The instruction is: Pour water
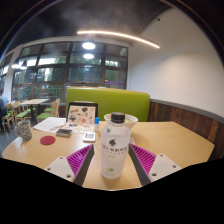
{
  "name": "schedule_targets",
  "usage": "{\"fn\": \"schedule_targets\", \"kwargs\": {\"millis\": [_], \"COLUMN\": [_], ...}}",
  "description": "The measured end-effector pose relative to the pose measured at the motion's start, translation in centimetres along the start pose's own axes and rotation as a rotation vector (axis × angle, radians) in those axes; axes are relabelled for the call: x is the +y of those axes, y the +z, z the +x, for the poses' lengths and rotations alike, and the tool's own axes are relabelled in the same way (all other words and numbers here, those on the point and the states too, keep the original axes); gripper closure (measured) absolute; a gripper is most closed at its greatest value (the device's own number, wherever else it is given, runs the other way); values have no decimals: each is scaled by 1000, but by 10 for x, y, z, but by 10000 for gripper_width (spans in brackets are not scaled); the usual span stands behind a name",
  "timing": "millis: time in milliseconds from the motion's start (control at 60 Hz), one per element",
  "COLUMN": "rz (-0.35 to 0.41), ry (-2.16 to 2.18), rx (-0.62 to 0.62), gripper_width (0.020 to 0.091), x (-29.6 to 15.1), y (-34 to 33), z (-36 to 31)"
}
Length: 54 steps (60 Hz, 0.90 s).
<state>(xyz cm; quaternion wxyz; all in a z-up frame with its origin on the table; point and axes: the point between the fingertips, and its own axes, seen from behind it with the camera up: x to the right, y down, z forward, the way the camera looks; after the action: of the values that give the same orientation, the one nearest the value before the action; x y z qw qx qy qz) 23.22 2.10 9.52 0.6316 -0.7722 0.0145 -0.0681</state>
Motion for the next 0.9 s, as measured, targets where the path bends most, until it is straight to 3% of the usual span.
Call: {"fn": "schedule_targets", "kwargs": {"millis": [150, 183, 233, 417, 450, 467, 550, 700, 900], "rz": [-22, -41, -41, 30, 39, 41, 36, 30, 106], "ry": [10, 14, 24, 2, -6, -7, -15, -100, -506], "rx": [-1, -5, 14, 56, 61, 63, 77, 102, 112], "gripper_width": [322, 359, 522, 615, 602, 643, 677, 681, 682], "x": [6, 12, 16, 10, 10, 10, 9, -15, -115], "y": [49, 56, 63, 66, 66, 66, 66, 57, 44], "z": [1, 0, 4, 3, 1, 1, 0, -22, -112]}}
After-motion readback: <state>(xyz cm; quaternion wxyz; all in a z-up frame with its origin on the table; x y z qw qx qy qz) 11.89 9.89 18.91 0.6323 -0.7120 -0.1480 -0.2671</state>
